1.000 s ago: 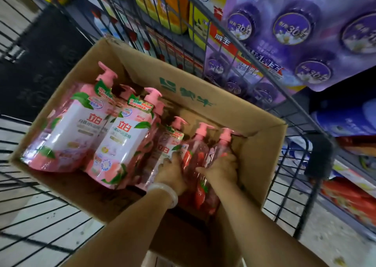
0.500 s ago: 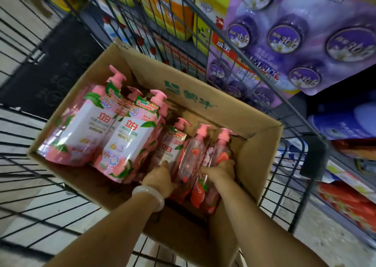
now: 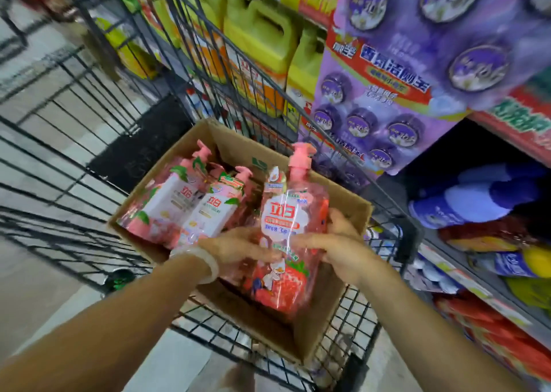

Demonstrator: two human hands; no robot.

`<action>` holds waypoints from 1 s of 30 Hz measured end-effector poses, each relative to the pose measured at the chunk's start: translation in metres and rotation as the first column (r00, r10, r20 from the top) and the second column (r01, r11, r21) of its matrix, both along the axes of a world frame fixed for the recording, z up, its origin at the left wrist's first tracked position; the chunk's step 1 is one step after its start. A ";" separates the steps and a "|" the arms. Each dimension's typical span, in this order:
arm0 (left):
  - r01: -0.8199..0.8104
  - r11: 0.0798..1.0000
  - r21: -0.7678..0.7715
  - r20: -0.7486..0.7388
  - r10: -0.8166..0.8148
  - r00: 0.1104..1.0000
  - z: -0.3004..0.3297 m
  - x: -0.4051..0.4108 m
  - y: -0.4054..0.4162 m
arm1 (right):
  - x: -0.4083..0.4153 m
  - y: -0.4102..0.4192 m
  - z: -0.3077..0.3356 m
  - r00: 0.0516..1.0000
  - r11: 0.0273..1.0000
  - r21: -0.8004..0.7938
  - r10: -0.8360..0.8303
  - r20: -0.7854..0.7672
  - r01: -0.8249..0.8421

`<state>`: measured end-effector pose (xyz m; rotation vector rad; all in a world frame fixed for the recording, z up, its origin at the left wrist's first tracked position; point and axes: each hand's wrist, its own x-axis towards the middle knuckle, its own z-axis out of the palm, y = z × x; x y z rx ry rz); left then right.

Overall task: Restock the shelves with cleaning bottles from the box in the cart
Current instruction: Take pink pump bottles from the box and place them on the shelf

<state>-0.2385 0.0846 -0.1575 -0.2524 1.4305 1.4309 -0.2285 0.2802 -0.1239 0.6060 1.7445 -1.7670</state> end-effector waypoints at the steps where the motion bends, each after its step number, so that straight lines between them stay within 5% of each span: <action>1: -0.006 1.000 0.006 -0.070 0.007 0.997 0.016 -0.001 0.001 | -0.001 0.001 0.017 0.999 1.000 -0.011 0.020 -0.044 -0.020; 6: -0.020 0.999 0.045 -0.412 0.037 0.910 0.124 -0.007 0.022 | -0.002 0.024 0.123 0.949 0.992 -0.026 0.114 -0.294 -0.127; 9: 0.010 0.996 0.086 -0.563 0.040 0.825 0.193 -0.016 0.042 | 0.000 0.046 0.197 0.893 0.982 0.097 0.187 -0.410 -0.161; 16: 0.095 0.994 0.056 -0.899 0.009 0.437 0.384 -0.009 0.118 | 0.042 0.117 0.390 0.620 0.946 0.320 0.228 -0.750 0.040; 21: 0.132 0.984 0.116 -0.979 0.092 0.181 0.487 0.016 0.187 | 0.083 0.174 0.484 0.452 0.937 0.238 0.102 -0.886 0.256; 30: 0.224 0.965 0.138 -0.990 0.130 0.049 0.585 0.054 0.343 | 0.147 0.300 0.569 0.271 0.851 0.186 0.054 -0.961 0.491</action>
